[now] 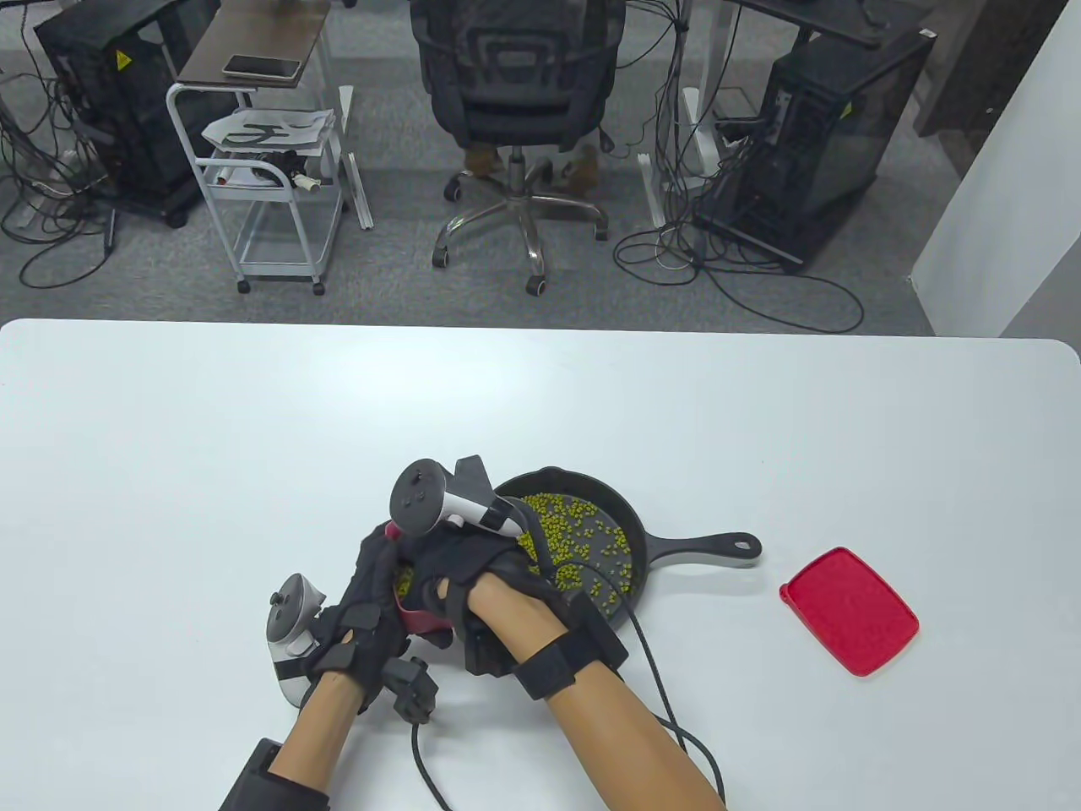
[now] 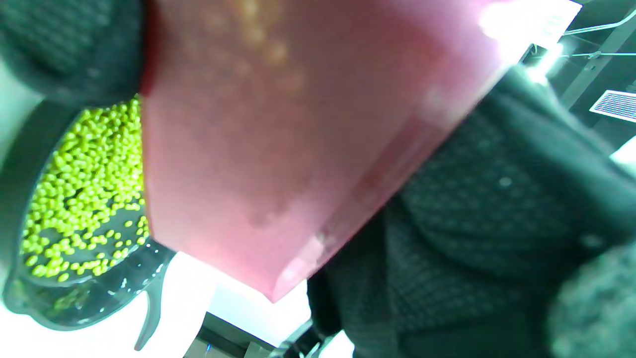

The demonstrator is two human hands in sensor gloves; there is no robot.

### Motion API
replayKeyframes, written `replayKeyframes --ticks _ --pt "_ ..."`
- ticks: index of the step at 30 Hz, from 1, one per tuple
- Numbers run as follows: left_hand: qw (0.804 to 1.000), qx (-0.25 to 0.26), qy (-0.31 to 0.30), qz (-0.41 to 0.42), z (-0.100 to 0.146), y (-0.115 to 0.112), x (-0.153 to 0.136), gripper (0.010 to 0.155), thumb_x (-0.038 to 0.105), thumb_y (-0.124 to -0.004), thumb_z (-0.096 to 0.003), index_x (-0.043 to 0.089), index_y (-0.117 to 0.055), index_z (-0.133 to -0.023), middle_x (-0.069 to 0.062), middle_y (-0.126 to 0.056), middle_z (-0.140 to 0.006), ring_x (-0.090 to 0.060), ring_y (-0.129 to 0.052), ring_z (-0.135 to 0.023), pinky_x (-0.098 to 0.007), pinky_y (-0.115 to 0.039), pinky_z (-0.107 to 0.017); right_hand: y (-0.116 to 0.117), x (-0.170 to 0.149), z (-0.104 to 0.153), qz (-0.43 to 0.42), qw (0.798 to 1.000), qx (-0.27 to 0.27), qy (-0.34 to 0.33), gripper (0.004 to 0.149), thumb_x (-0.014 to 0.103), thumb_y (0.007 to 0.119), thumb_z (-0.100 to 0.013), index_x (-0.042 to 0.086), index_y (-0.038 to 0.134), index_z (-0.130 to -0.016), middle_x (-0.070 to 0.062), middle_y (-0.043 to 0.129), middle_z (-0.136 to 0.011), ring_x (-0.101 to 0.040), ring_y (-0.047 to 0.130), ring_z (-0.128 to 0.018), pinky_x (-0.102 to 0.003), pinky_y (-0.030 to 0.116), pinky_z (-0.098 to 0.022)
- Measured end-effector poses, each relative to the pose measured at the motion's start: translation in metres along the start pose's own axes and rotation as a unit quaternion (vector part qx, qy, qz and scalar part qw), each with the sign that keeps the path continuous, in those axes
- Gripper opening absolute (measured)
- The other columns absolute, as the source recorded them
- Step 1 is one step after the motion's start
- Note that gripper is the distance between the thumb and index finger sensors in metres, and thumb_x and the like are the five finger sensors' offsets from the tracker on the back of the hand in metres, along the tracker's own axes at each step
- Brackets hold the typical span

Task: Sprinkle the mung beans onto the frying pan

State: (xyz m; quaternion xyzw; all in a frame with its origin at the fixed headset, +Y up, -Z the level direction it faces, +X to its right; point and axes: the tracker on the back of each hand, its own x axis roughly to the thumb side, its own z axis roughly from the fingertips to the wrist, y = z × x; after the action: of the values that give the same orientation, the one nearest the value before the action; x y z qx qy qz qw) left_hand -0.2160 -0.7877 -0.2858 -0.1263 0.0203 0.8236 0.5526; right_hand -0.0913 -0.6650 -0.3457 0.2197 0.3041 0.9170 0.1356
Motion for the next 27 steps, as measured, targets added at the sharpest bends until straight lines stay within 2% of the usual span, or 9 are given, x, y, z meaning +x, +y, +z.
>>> replayKeyframes --ticks 3,8,11,16,27 --pt "1.000 0.005 0.002 0.004 0.000 0.000 -0.001 0.079 0.072 -0.051 -0.0546 0.026 -0.020 -0.112 -0.023 -0.041 -0.111 -0.044 -0.089 -0.068 -0.047 -0.092 -0.030 -0.001 -0.001 -0.003 0.009 0.999 -0.029 -0.008 0.056 0.019 0.098 -0.046 0.016 0.074 -0.097 -0.021 0.072 -0.100 -0.046 0.087 -0.066 -0.032 0.093 -0.035" --pt "1.000 0.003 0.004 -0.007 -0.002 0.001 -0.001 0.079 0.072 -0.052 -0.0542 0.027 -0.021 -0.112 -0.023 -0.042 -0.112 -0.045 -0.088 -0.069 -0.048 -0.092 -0.031 0.000 -0.012 -0.007 -0.031 0.999 -0.036 -0.016 0.048 0.017 0.098 -0.045 0.019 0.080 -0.090 -0.016 0.082 -0.094 -0.043 0.092 -0.059 -0.028 0.094 -0.028" --pt "1.000 -0.004 0.004 -0.022 -0.004 0.000 0.000 0.079 0.072 -0.052 -0.0542 0.028 -0.021 -0.112 -0.023 -0.042 -0.112 -0.044 -0.089 -0.069 -0.047 -0.092 -0.031 -0.001 -0.019 -0.005 -0.050 0.997 -0.058 -0.016 0.042 0.015 0.097 -0.045 0.021 0.085 -0.085 -0.014 0.086 -0.090 -0.042 0.094 -0.055 -0.026 0.094 -0.024" --pt "1.000 -0.017 -0.004 -0.010 -0.006 -0.004 0.001 0.079 0.072 -0.052 -0.0544 0.028 -0.020 -0.112 -0.023 -0.042 -0.112 -0.043 -0.089 -0.070 -0.047 -0.092 -0.033 -0.010 -0.027 0.001 -0.070 0.995 -0.064 -0.024 0.039 0.014 0.096 -0.046 0.021 0.087 -0.083 -0.013 0.087 -0.090 -0.042 0.095 -0.054 -0.026 0.094 -0.023" --pt "1.000 -0.006 -0.001 -0.001 -0.006 0.003 0.003 0.079 0.072 -0.052 -0.0544 0.028 -0.021 -0.112 -0.023 -0.043 -0.112 -0.043 -0.089 -0.070 -0.047 -0.092 -0.033 -0.039 -0.043 0.019 -0.118 0.987 -0.110 -0.023 0.039 0.013 0.095 -0.047 0.021 0.086 -0.084 -0.014 0.085 -0.090 -0.042 0.094 -0.055 -0.026 0.094 -0.024"
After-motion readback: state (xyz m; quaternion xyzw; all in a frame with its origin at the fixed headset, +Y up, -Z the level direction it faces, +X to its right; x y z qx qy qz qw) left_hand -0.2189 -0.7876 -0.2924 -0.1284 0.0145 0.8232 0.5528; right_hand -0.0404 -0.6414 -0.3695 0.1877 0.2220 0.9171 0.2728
